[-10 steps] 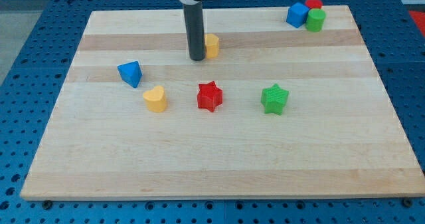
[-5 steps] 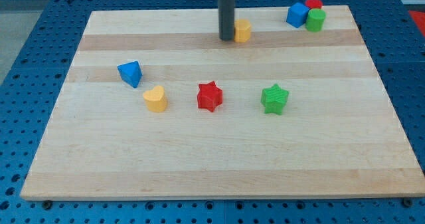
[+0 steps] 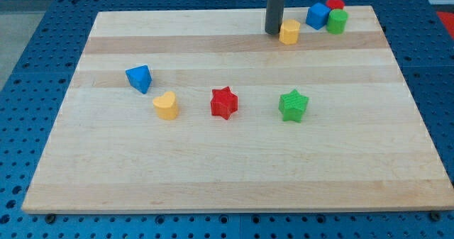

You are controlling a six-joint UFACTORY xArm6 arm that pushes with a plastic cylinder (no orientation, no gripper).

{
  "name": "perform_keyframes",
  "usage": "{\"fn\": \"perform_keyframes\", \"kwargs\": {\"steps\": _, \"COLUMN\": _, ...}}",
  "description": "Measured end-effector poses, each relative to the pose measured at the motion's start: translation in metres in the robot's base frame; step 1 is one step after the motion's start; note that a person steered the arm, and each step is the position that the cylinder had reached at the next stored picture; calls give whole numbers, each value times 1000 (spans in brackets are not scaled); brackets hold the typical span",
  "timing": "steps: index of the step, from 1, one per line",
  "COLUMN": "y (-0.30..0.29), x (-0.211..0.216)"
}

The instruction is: Move the yellow hexagon closer to the group of the blocks

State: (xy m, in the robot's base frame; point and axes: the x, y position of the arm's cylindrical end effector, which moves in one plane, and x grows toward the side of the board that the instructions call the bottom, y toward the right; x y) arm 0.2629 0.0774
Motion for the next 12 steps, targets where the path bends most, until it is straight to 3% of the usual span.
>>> {"fn": "perform_keyframes", "kwargs": {"steps": 3, "y": 9, "x": 32}}
{"fn": "perform_keyframes", "kwargs": {"steps": 12, "y": 84, "x": 14}}
